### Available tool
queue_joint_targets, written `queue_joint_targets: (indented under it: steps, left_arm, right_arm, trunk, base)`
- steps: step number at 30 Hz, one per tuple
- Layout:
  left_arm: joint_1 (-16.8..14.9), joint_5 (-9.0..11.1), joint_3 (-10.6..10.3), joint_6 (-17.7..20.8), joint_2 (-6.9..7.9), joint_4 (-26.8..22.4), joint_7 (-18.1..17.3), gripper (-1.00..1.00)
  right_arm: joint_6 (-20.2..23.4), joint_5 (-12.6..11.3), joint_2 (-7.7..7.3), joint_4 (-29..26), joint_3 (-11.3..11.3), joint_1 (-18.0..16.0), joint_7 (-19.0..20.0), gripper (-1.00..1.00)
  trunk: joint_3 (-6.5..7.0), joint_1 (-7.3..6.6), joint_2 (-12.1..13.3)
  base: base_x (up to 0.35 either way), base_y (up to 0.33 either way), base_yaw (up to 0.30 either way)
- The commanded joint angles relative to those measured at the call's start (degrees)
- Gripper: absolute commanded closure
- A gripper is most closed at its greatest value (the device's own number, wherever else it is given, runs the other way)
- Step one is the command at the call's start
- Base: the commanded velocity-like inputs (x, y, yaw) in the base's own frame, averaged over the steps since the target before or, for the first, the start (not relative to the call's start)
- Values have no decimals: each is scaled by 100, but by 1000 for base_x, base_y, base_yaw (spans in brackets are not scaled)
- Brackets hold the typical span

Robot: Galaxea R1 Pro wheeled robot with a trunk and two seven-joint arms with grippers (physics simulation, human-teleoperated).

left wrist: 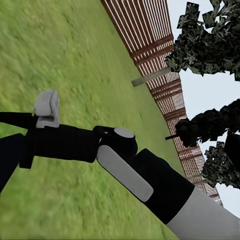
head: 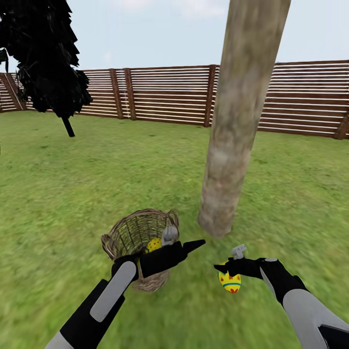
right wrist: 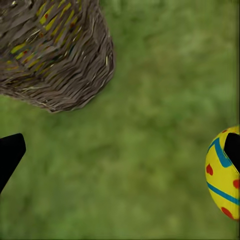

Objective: Take the three Easter eggs out of the wicker basket on the lawn in the garden, then place them on the lawn next to a single tree (choose any tree) so that all three eggs are next to the same tree and none are left in the basket.

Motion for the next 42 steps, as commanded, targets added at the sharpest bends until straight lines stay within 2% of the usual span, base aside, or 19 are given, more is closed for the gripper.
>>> queue_joint_targets:
  steps: [1,9,37,42]
  left_arm:
    - [-3,9,2,17,3,5,-8,-100]
    - [-3,9,75,17,4,36,-8,-100]
    - [-3,9,86,17,4,53,-8,-100]
    - [-3,8,93,17,4,53,-8,-100]
  right_arm:
    - [47,28,6,-10,-48,-2,41,-100]
    - [36,20,6,-10,-48,-2,42,-100]
    - [87,20,18,-12,-64,-2,50,-100]
    - [552,20,40,-18,-65,-2,50,-100]
  trunk:
    - [18,-3,0]
    - [195,-24,10]
    - [698,-636,1128]
    - [788,-746,1328]
  base:
    - [0,0,0]
    - [0,0,0]
    - [0,0,0]
    - [0,0,0]
